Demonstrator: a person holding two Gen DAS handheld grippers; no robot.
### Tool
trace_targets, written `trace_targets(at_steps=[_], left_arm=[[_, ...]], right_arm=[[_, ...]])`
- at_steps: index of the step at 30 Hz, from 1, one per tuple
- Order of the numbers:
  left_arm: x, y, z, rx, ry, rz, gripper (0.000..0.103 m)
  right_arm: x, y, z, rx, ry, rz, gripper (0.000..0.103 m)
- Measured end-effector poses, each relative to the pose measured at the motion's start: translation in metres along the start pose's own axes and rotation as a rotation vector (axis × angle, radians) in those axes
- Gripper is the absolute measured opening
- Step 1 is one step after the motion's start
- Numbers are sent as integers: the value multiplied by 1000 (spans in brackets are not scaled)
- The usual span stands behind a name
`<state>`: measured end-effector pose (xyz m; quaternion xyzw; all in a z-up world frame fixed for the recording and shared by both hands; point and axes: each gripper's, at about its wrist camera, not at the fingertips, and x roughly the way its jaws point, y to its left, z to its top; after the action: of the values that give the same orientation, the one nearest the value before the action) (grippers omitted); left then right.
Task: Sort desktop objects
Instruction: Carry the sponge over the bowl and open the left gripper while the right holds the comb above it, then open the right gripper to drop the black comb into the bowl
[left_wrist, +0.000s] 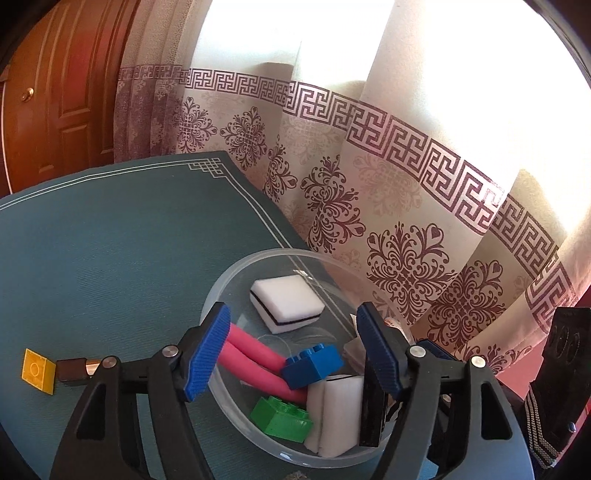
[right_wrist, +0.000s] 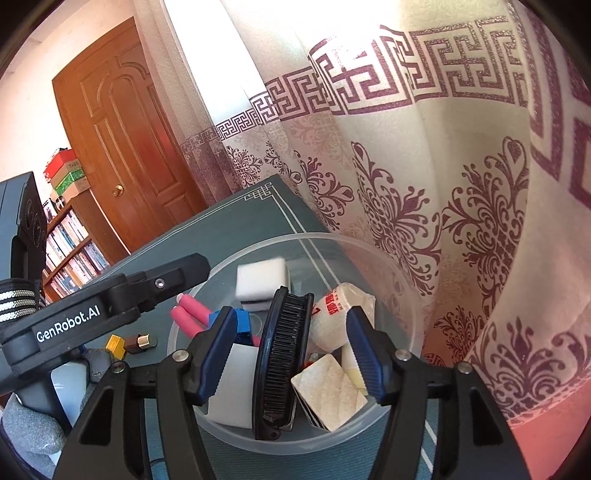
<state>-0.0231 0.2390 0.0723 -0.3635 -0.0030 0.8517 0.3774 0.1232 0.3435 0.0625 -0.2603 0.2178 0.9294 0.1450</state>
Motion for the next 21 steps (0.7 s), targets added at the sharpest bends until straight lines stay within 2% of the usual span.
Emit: trace_targets(at_steps=[10, 21], left_arm=[[-23, 32, -7, -48, -21, 100, 74], [-50, 82, -15, -106, -50, 229, 74]], right_arm=[[-8, 12, -2, -21, -15, 23, 72], [-11, 26, -7, -48, -15, 56, 73]])
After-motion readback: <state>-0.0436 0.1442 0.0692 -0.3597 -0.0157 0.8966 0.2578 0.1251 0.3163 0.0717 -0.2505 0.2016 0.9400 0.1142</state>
